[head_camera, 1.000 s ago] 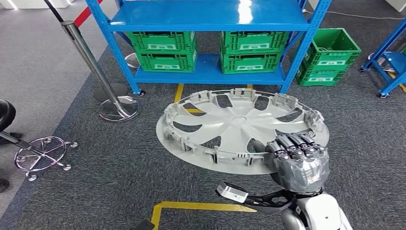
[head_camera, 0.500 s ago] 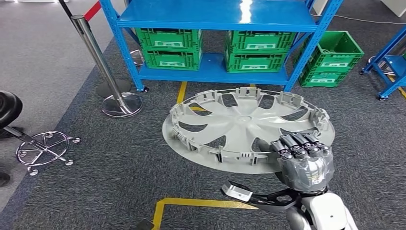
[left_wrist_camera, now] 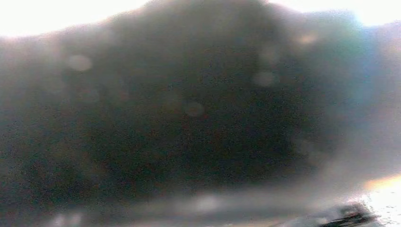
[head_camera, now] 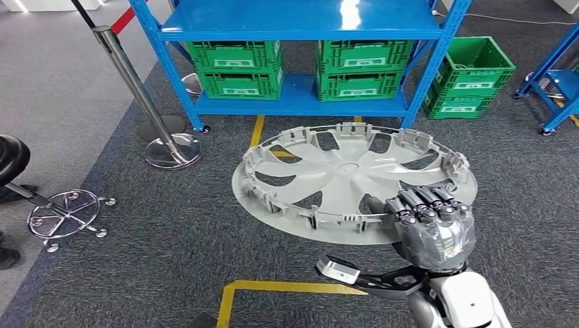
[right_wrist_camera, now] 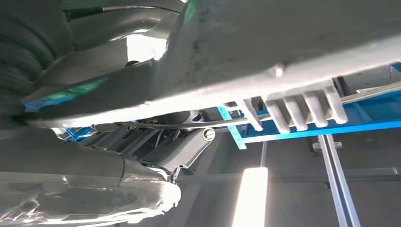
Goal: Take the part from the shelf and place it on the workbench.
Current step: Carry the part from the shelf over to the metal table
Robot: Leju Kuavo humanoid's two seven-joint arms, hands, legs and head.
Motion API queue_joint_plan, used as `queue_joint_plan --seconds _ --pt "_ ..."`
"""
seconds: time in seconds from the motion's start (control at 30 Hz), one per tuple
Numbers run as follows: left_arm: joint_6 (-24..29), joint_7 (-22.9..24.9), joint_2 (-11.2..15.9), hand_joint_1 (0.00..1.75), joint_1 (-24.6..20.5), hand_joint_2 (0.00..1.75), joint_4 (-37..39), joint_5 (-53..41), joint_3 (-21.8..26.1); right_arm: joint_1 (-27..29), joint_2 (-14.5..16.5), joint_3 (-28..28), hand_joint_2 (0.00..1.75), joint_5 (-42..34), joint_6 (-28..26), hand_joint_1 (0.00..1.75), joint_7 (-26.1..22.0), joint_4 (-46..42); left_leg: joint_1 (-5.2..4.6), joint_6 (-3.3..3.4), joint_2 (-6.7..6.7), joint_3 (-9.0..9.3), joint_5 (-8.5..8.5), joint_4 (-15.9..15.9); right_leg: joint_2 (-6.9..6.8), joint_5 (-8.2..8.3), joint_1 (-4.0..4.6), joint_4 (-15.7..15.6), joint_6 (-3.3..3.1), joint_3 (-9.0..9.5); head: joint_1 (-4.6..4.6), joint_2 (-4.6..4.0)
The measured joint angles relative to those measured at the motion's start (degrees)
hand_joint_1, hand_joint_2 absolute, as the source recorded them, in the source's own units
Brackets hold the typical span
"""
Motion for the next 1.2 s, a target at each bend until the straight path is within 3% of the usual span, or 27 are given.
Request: queue_joint_plan --seconds 0.03,0.1,0.23,0.3,0.37,0.4,0.43,0.47,0.53,0.57,0.63,0.73,0.8,0.9,0.93,0.97,1.03,1.07,1.13,1.2 --pt "0.06 0.02 0.03 0.0 -0.06 0.0 0.0 0.01 0.05 -0.02 0.01 0.0 1.75 0.0 0.0 1.75 0.08 0.02 -0.12 0.46 0.01 2.09 1.5 -4.05 0.03 -0.05 0.07 0.0 0.11 0.05 0.02 0.0" --pt "0.23 0.1 0.04 0.0 -0.24 0.0 0.0 -0.02 0.15 -0.09 0.01 0.0 1.75 0.0 -0.01 1.75 0.26 0.02 -0.42 1.3 0.04 4.71 2.46 -9.53 0.02 -0.08 0.16 -0.07 0.6 -0.02 0.06 0.0" --pt "0.7 0.27 -0.01 0.0 -0.23 0.0 0.0 -0.07 0.43 -0.1 0.01 0.0 1.75 0.0 0.0 1.75 0.38 0.09 -0.32 2.48 -0.02 5.54 2.26 -11.3 -0.06 0.09 0.15 1.44 1.96 -0.63 0.17 0.0" --pt "0.96 0.3 -0.08 0.0 -0.26 0.0 0.0 -0.08 0.49 -0.19 0.01 0.01 1.75 0.0 -0.01 1.75 0.39 0.1 -0.15 2.86 -0.1 6.06 2.32 -11.51 -0.01 -2.35 0.12 5.87 2.29 -3.0 0.49 0.0" --pt "1.1 0.32 -0.16 0.0 -0.29 0.0 0.0 -0.1 0.5 -0.22 0.01 0.03 1.75 0.0 -0.01 1.75 0.41 0.13 -0.28 3.11 -0.1 6.2 2.12 -11.46 0.03 -5.35 0.12 13.08 2.67 -6.96 0.73 0.0" --pt "1.14 0.34 -0.19 0.0 -0.27 0.0 0.0 -0.11 0.51 -0.17 0.01 0.03 1.75 0.0 -0.01 1.75 0.43 0.17 -0.34 3.17 -0.1 6.35 1.97 -11.44 0.03 -5.95 0.11 15.52 2.77 -8.56 0.72 0.0" --pt "1.16 0.36 -0.19 0.0 -0.24 0.0 0.0 -0.11 0.52 -0.13 0.01 0.03 1.75 0.0 -0.01 1.75 0.45 0.22 -0.37 3.18 -0.14 6.59 1.75 -11.42 0.02 -5.55 0.11 16.21 2.8 -9.34 0.74 0.0" --pt "1.18 0.38 -0.2 0.0 -0.22 0.0 0.0 -0.11 0.55 -0.09 0.01 0.03 1.75 0.0 -0.01 1.75 0.47 0.26 -0.38 3.11 -0.19 6.98 1.46 -11.4 0.01 -3.91 0.11 14.62 2.74 -9.01 0.74 0.0" --pt "1.19 0.4 -0.25 0.0 -0.2 0.0 0.0 -0.13 0.58 -0.1 0.01 0.03 1.75 0.0 -0.01 1.75 0.5 0.31 -0.39 2.81 -0.29 7.94 0.69 -11.38 -0.01 0.63 0.15 7.76 2.53 -6.36 0.74 0.0" --pt "1.19 0.43 -0.28 0.0 -0.26 0.0 0.0 -0.13 0.59 -0.18 0.01 0.04 1.75 0.0 -0.01 1.75 0.51 0.34 -0.44 2.55 -0.31 8.25 0.29 -11.26 -0.04 1.66 0.24 4.23 2.35 -5.12 0.75 0.0" --pt "1.2 0.52 -0.33 0.0 -0.39 0.0 0.0 -0.16 0.61 -0.36 0.01 0.06 1.75 0.0 -0.03 1.75 0.57 0.4 -0.56 1.86 -0.27 8.4 -0.39 -10.92 -0.07 1.58 0.46 1.3 1.56 -3.91 0.74 0.0" --pt "1.27 0.6 -0.38 0.0 -0.5 0.0 0.0 -0.24 0.64 -0.31 0.01 0.01 1.75 0.0 -0.05 1.75 0.8 0.47 -0.59 0.96 -0.21 8.72 -1.22 -10.11 -0.03 1.36 0.33 0.84 0.29 -2.82 0.7 0.0" --pt "1.33 0.61 -0.37 0.0 -0.65 0.0 0.0 -0.25 0.64 -0.36 0.02 0.0 1.75 0.0 -0.05 1.75 0.9 0.49 -0.37 0.29 -0.22 6.85 -2.82 -6.3 -0.06 1.31 0.06 0.58 -0.14 -1.98 0.52 0.0" --pt "1.63 0.68 -0.35 0.0 -0.66 0.0 0.0 -0.31 0.66 -0.5 0.03 0.02 1.75 0.0 -0.05 1.75 1.09 0.5 0.16 -0.59 -0.21 0.09 -6.35 3.85 0.02 0.79 0.08 0.55 -0.48 -1.54 0.39 0.0" --pt "1.93 0.79 -0.34 0.0 -0.58 0.0 0.0 -0.35 0.67 -0.45 0.03 0.03 1.75 0.0 -0.05 1.75 1.23 0.53 0.26 -0.69 -0.21 -1.53 -6.19 5.29 0.09 0.53 0.09 0.56 -0.49 -1.27 0.39 0.0" --pt "2.26 0.93 -0.33 0.0 -0.5 0.0 0.0 -0.4 0.67 -0.35 0.03 0.05 1.75 0.0 -0.05 1.75 1.44 0.57 0.29 -0.66 -0.21 -2.14 -4.69 4.64 0.15 0.25 0.1 0.56 -0.48 -0.9 0.37 0.0" --pt "2.9 1.25 -0.33 0.0 -0.45 0.0 0.0 -0.62 0.67 -0.19 0.03 0.09 1.75 0.0 -0.05 1.75 2.01 0.68 0.22 -0.16 -0.21 -0.94 1.09 -1.45 0.21 -0.35 0.12 0.52 -0.35 -0.01 0.39 0.0" --pt "3.1 1.39 -0.31 0.0 -0.46 0.0 0.0 -0.73 0.67 -0.17 0.03 0.11 1.75 0.0 -0.05 1.75 2.31 0.73 0.06 0.24 -0.21 -0.03 3.12 -4.65 0.24 -0.6 0.19 0.54 -0.22 0.36 0.4 0.0" --pt "3.35 1.69 -0.29 0.0 -0.51 0.0 0.0 -0.9 0.67 -0.21 0.03 0.18 1.75 0.0 -0.06 1.75 3.05 0.83 -0.26 1.0 -0.26 1.13 4.49 -8.6 0.33 -1.07 0.36 0.64 0.25 0.56 0.35 0.0" --pt "3.54 1.96 -0.32 0.0 -0.48 0.0 0.0 -0.96 0.67 -0.22 0.02 0.36 1.75 0.0 -0.07 1.75 4.09 0.89 -0.23 0.71 -0.34 1.5 4.43 -9.5 0.32 -1.79 0.63 0.78 -0.17 0.33 0.34 0.0"
